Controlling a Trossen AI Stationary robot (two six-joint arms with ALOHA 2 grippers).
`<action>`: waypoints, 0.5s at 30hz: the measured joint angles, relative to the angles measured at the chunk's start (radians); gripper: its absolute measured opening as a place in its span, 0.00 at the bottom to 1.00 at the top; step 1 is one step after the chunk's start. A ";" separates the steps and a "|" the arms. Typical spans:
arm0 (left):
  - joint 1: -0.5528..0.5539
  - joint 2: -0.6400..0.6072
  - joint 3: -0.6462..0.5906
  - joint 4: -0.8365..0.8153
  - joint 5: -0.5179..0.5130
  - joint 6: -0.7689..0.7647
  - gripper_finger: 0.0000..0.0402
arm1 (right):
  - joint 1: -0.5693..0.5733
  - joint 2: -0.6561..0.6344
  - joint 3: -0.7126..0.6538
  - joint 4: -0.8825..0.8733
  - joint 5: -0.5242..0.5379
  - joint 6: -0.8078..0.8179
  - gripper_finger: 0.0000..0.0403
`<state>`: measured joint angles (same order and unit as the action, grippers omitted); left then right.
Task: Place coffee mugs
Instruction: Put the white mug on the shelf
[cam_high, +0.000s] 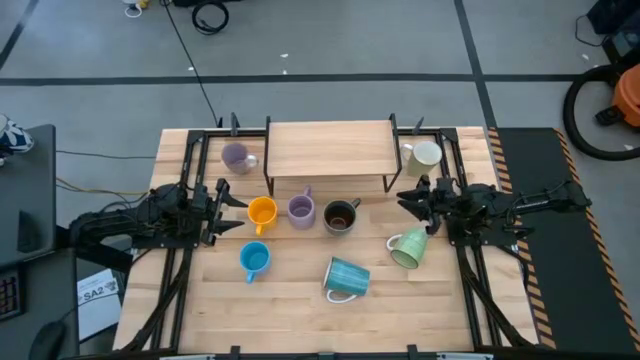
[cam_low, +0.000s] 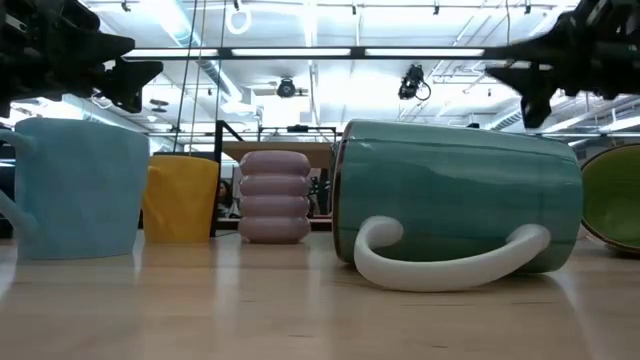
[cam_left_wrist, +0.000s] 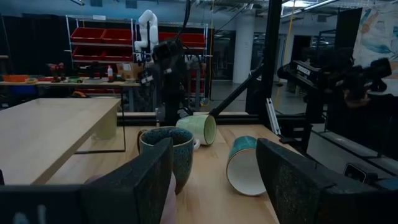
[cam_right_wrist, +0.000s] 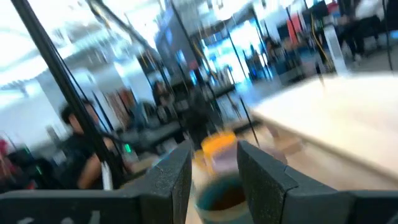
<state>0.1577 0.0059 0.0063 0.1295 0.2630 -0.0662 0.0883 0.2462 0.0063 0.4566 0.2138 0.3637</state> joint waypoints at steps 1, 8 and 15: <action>0.000 0.000 0.000 0.000 0.000 0.000 0.59 | 0.000 0.000 0.000 0.042 0.000 0.000 0.33; 0.000 0.000 0.000 0.000 0.000 0.000 0.59 | 0.000 0.000 0.000 0.306 0.071 -0.054 0.33; 0.000 0.000 0.000 0.000 0.000 0.000 0.59 | 0.000 0.002 0.026 0.396 0.166 -0.152 0.33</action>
<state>0.1574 0.0063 0.0066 0.1295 0.2630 -0.0658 0.0883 0.2485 0.0318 0.8523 0.3793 0.2122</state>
